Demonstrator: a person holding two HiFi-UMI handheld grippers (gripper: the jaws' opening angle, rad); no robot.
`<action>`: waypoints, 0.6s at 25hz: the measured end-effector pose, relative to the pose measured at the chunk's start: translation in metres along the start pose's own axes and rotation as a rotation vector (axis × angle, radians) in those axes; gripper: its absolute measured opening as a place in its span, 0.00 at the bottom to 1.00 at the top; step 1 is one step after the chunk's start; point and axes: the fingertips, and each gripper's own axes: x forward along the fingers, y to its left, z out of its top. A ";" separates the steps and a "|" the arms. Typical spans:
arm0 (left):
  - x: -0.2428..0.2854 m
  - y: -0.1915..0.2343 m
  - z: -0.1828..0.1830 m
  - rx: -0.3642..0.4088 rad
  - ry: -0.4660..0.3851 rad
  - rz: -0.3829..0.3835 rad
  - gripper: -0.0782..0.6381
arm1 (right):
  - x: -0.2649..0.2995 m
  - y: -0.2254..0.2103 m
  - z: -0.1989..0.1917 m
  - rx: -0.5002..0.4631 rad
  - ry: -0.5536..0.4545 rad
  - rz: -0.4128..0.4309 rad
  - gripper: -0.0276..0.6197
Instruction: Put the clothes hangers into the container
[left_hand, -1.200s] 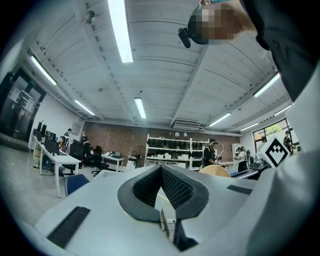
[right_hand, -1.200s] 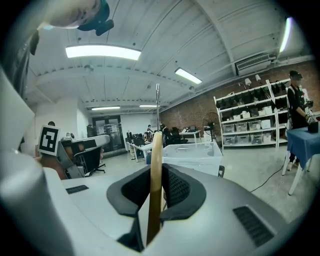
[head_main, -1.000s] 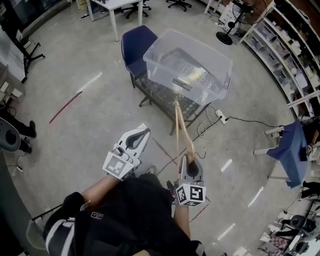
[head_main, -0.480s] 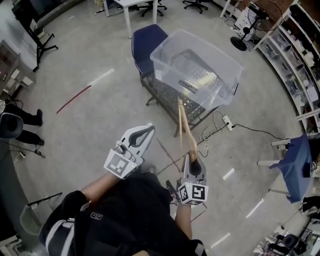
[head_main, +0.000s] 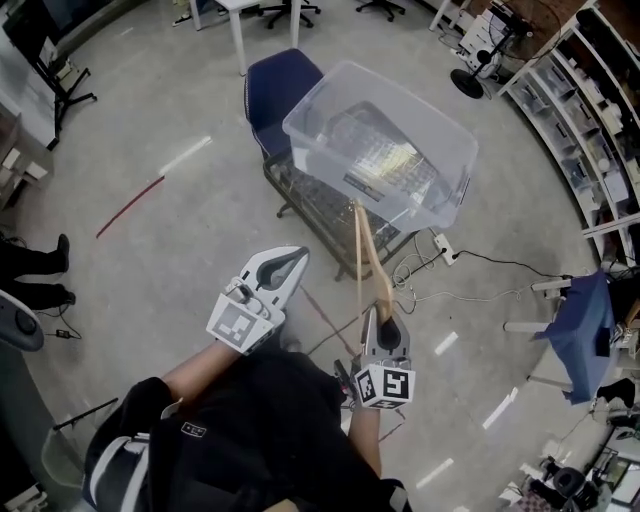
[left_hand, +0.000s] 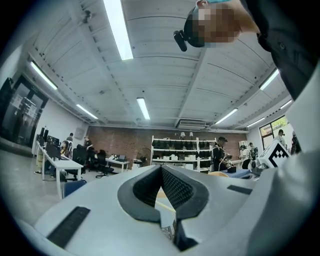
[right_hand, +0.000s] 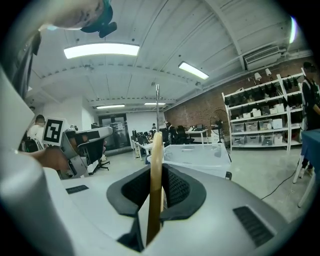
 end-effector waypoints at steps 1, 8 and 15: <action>0.009 0.010 -0.001 -0.004 -0.001 -0.006 0.13 | 0.012 -0.001 0.004 0.000 0.000 -0.007 0.15; 0.060 0.089 0.001 -0.024 -0.007 -0.059 0.13 | 0.104 -0.001 0.032 0.002 -0.007 -0.043 0.15; 0.091 0.154 -0.016 -0.044 0.006 -0.085 0.14 | 0.181 -0.006 0.048 -0.003 -0.035 -0.062 0.15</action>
